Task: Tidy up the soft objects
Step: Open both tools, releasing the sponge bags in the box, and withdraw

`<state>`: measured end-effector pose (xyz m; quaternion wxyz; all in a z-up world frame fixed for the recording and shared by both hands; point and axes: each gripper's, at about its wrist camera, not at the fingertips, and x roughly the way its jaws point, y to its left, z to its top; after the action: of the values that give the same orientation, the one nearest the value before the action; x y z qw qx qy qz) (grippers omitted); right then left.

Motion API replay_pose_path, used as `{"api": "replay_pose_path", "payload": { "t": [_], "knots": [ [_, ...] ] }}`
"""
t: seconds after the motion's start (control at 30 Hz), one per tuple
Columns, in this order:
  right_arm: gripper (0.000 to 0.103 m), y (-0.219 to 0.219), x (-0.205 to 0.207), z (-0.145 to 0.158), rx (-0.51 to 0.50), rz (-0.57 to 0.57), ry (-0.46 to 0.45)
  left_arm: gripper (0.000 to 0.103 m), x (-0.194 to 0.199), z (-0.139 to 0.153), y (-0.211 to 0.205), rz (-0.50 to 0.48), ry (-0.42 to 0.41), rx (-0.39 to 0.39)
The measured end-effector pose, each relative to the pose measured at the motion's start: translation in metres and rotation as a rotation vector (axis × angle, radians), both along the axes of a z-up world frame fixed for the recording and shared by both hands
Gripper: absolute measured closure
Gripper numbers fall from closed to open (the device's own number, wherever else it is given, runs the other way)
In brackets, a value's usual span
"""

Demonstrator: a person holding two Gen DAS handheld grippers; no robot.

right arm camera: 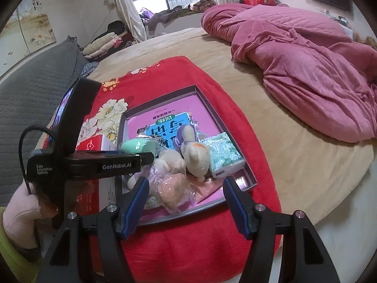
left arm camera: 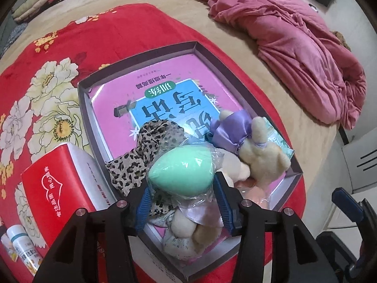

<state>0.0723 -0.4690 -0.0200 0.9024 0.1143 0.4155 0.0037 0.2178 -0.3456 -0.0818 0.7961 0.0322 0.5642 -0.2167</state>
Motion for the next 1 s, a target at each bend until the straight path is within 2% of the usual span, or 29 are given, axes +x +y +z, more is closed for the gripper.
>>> {"api": "replay_pose_path", "payload": {
  "t": [0.37, 0.63, 1.0],
  "knots": [
    [0.038, 0.001, 0.0, 0.006, -0.009, 0.002, -0.008, 0.04, -0.002, 0.008, 0.003, -0.004, -0.01, -0.018],
    [0.038, 0.001, -0.002, 0.006, -0.01, -0.009, -0.001, 0.038, -0.002, 0.016, 0.005, -0.006, -0.029, -0.035],
    [0.038, 0.007, -0.004, 0.014, -0.016, -0.008, -0.018, 0.032, -0.009, 0.03, 0.011, -0.009, -0.057, -0.046]
  ]
}}
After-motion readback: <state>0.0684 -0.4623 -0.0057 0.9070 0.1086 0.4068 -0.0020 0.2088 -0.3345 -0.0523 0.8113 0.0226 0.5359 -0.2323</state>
